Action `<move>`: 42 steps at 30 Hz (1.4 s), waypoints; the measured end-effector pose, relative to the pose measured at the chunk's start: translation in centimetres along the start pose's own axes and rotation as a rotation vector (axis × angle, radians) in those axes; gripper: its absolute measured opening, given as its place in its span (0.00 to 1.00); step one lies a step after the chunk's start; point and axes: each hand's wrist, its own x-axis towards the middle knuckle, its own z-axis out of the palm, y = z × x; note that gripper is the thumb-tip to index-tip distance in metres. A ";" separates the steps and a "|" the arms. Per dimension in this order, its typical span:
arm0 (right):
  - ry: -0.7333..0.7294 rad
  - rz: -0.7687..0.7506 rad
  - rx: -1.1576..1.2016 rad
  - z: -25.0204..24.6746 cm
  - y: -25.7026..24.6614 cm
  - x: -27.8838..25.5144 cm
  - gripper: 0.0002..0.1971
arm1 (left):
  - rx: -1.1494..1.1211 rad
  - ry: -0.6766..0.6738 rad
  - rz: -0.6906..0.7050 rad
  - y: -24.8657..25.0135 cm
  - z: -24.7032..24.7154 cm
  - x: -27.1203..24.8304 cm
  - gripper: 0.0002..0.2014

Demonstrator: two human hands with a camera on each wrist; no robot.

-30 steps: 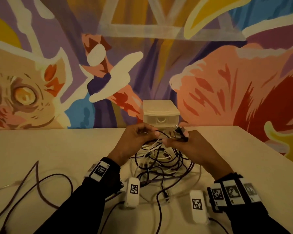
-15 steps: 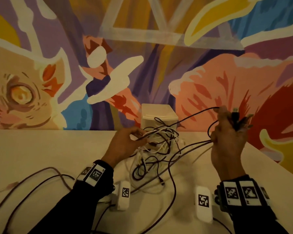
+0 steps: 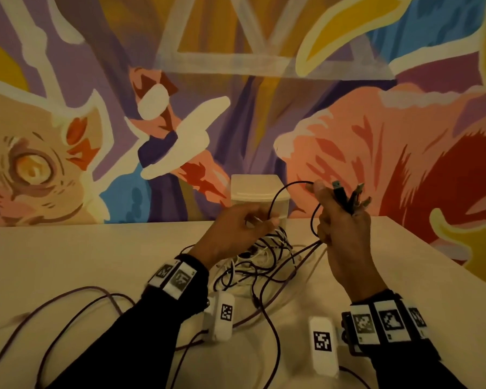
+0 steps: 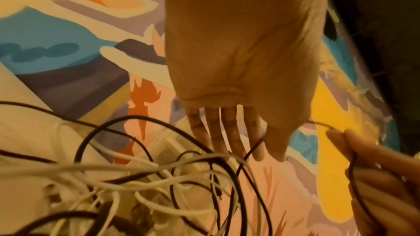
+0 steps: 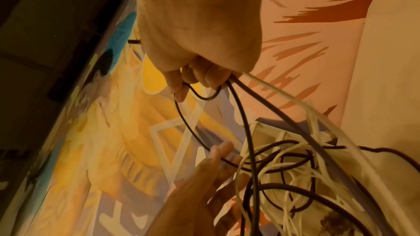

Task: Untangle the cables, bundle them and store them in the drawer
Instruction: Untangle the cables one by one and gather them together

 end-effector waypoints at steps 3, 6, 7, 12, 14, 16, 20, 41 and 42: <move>0.032 0.040 -0.059 -0.2 0.6 0.0 0.24 | -0.048 0.117 -0.001 -0.5 0.5 0.6 0.07; 0.098 0.173 -0.085 -0.7 1.7 -0.1 0.22 | -0.248 0.298 -0.043 -0.8 -0.1 0.9 0.08; 0.078 0.240 -0.065 -0.8 2.1 -0.2 0.21 | -0.318 0.352 -0.067 -1.0 -0.3 0.9 0.09; -0.257 0.277 -0.331 -0.8 3.1 -1.3 0.04 | -0.447 0.395 -0.104 -0.7 -0.7 0.6 0.12; -0.350 0.209 -0.351 -0.6 3.4 -1.4 0.10 | -0.485 0.351 -0.105 -0.4 -0.6 0.3 0.11; -0.377 0.145 -0.410 -0.2 3.4 -1.6 0.09 | -0.528 0.304 -0.117 -0.3 -0.4 -0.1 0.11; -0.237 0.146 -0.305 0.1 3.8 -1.5 0.07 | -0.611 0.340 -0.186 -1.0 -0.6 -0.4 0.12; 0.125 0.157 -0.010 -0.1 2.3 -1.1 0.06 | -0.642 0.368 -0.014 -0.1 -2.4 -0.8 0.07; 0.062 0.117 -0.023 0.3 1.5 -1.4 0.06 | -0.628 0.349 -0.025 0.1 -2.3 -0.8 0.09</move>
